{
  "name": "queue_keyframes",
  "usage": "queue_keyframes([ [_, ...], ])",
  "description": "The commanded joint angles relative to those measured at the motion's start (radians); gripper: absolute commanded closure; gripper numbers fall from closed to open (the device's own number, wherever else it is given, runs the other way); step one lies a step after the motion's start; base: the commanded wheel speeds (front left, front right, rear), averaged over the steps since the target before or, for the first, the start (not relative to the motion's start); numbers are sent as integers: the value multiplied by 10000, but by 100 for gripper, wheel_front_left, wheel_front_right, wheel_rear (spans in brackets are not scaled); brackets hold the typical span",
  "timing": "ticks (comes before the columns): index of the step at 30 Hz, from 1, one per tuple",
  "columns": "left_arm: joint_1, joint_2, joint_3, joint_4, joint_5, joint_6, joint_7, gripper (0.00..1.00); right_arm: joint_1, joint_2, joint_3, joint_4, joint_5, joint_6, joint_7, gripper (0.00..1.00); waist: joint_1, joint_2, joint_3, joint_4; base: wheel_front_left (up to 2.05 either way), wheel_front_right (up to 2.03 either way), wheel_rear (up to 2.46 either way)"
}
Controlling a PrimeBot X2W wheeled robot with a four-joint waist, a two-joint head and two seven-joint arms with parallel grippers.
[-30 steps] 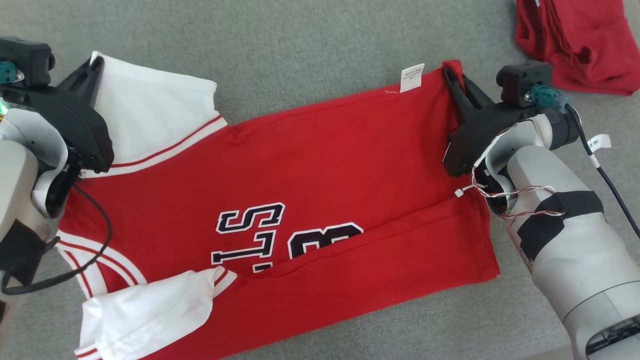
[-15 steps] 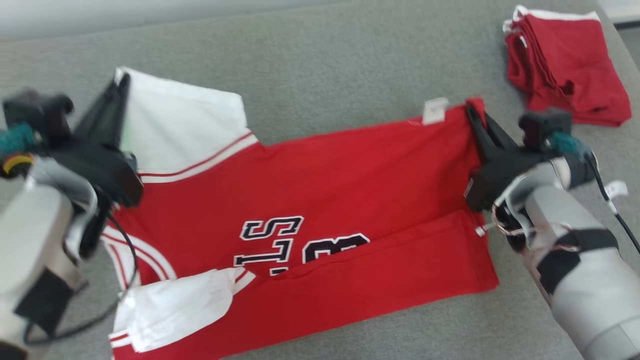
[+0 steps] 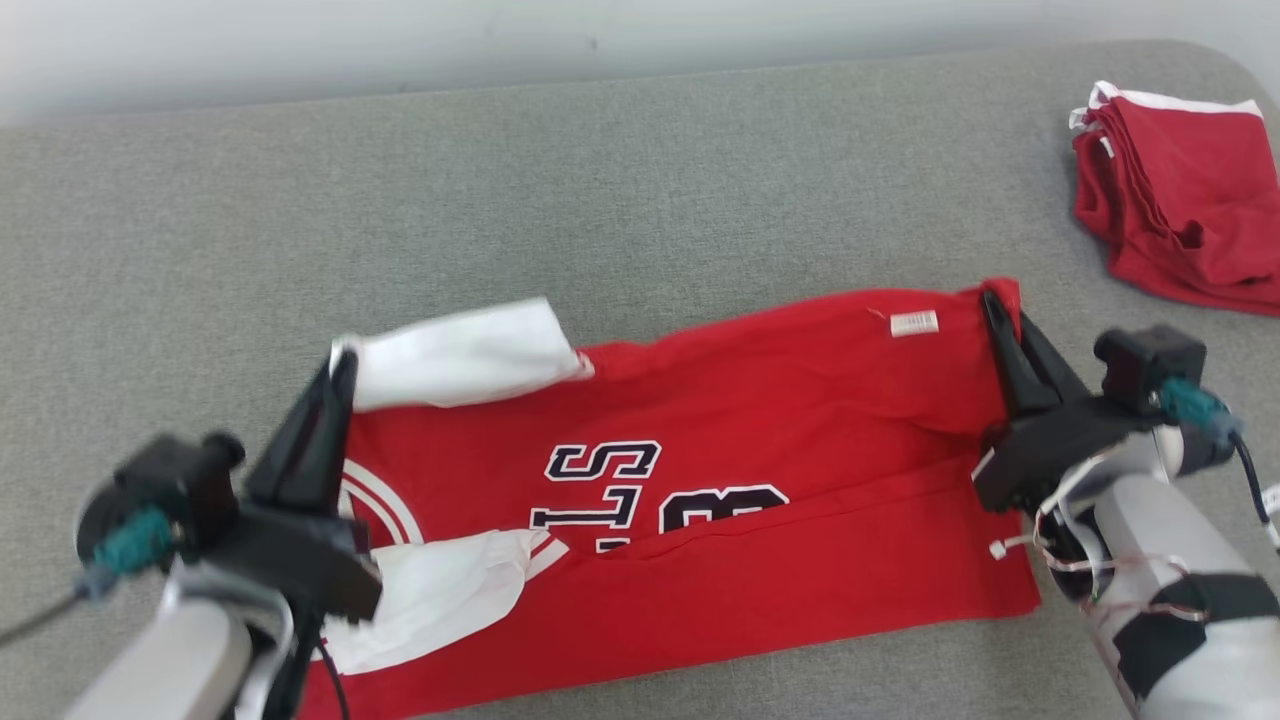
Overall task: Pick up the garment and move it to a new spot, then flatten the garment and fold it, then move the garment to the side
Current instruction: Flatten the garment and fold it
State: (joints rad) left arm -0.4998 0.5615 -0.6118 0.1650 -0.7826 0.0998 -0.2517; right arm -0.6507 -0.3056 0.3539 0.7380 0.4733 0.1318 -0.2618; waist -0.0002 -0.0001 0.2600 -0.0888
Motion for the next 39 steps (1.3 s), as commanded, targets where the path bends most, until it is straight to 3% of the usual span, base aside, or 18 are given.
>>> queue_keyframes([
  [1,425,-15,71,-207,40,119,-85,100,311,26,-136,-143,-138,-29,-34,100,2,1,-41,49,0,0,0],
  [8,1858,-443,439,-892,280,503,-147,100,1463,56,-998,-1149,-480,-29,-35,100,2,1,-140,242,0,0,0],
  [13,2853,-1019,1319,-1301,570,652,-142,100,2433,130,-1527,-2084,-690,-29,-34,100,2,1,-313,309,0,0,0],
  [22,4487,-1994,2137,-1304,1084,228,-136,100,3919,65,-2103,-2976,-731,-29,-24,100,2,1,-622,444,0,0,0],
  [23,4598,-2072,2206,-1216,1135,156,-136,100,4014,66,-2134,-2953,-712,-29,-24,93,2,1,-667,456,0,0,0],
  [24,4680,-2124,2268,-1128,1200,78,-136,100,4061,67,-2160,-2990,-716,-29,-24,50,2,1,-696,464,0,0,0],
  [25,4728,-2202,2344,-1057,1274,32,-136,100,4111,82,-2196,-3036,-721,-29,-24,0,2,1,-733,468,0,0,0],
  [26,4781,-2297,2440,-986,1366,13,-137,100,4188,102,-2228,-3044,-714,-29,-26,0,2,1,-768,465,0,0,0],
  [28,4916,-2452,2583,-883,1555,-7,-137,52,4302,129,-2305,-3099,-686,-29,-24,0,2,1,-833,451,0,0,0],
  [29,4969,-2509,2669,-845,1644,-8,-137,0,4333,139,-2347,-3162,-678,-29,-24,0,2,1,-868,444,0,0,0],
  [39,5361,-3123,3973,-1166,3009,-110,-137,0,4726,49,-2507,-3453,-606,-29,-23,0,2,1,-1172,398,0,0,0],
])
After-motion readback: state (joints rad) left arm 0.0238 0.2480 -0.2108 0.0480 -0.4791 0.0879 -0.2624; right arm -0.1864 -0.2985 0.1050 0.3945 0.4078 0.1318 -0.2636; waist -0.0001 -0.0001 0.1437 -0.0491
